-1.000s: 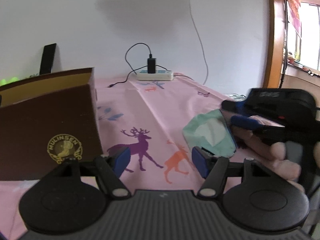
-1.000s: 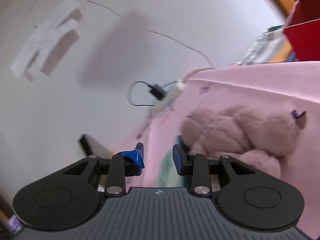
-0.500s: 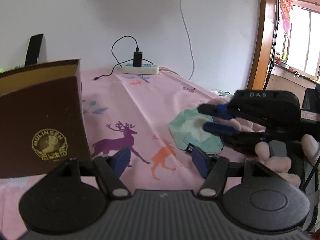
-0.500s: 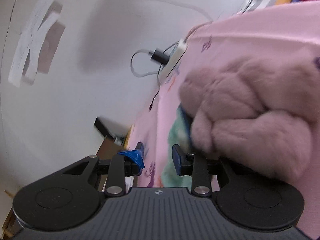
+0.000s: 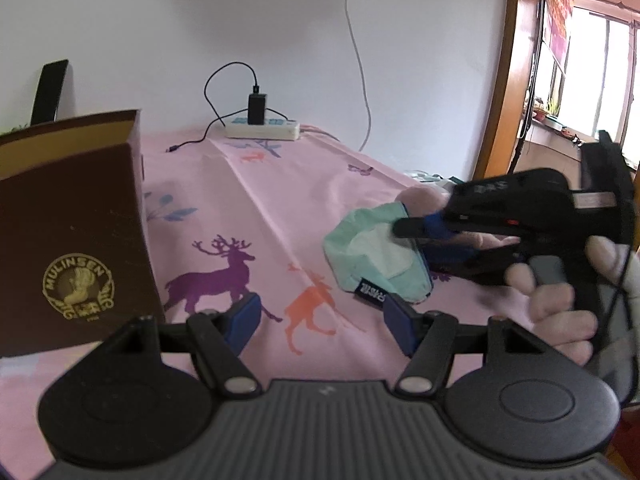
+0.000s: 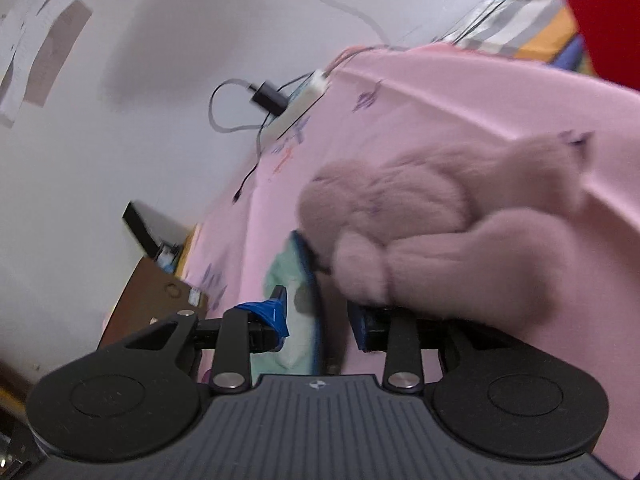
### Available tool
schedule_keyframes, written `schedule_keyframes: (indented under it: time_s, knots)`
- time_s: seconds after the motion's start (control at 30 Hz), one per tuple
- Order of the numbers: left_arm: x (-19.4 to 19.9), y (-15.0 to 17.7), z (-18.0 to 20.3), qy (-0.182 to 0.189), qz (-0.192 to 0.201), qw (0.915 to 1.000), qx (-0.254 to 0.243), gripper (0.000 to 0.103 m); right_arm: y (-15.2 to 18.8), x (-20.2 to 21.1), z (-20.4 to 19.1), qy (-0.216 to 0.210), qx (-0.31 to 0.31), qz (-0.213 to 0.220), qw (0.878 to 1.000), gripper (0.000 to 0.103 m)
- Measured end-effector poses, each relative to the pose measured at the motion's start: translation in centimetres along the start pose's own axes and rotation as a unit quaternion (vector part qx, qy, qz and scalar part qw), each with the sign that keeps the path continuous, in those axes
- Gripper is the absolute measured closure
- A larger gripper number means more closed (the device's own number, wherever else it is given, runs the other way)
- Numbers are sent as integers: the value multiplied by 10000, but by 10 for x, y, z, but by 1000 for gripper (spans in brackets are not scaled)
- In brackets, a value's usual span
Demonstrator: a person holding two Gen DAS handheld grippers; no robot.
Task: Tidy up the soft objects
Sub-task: 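Grasp the mint-green cloth with the right gripper, then carry the mint-green cloth into the cardboard box and open the right gripper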
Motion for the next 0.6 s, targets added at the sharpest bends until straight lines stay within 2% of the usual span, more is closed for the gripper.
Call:
schedule_keyframes:
  time_s: [0.13, 0.27, 0.43, 0.6]
  knots:
    - [-1, 1, 2, 59, -55, 10000, -16, 37, 5, -12, -14, -221, 362, -41, 9991, 92]
    - [0, 1, 3, 148, -65, 9999, 25, 37, 3, -1, -29, -943, 509, 130, 9942, 102]
    - [-4, 3, 3, 234, -205, 9995, 26, 37, 14, 0, -44, -1459, 624, -165, 9872, 103]
    - [-11, 6, 10, 281, -399, 9987, -150, 37, 22, -2, -49, -2057, 265, -597, 9764, 103]
Point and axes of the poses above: each gripper's, at about its wrist camera, not at the fingertips, and x roughly against the way its jaws point, z to its right, y to its underside, the point moved 10 cm from there along -x, roughly the way its jaws point, and after that the axes turned 9 degrees about x, right-handed, at the moved point
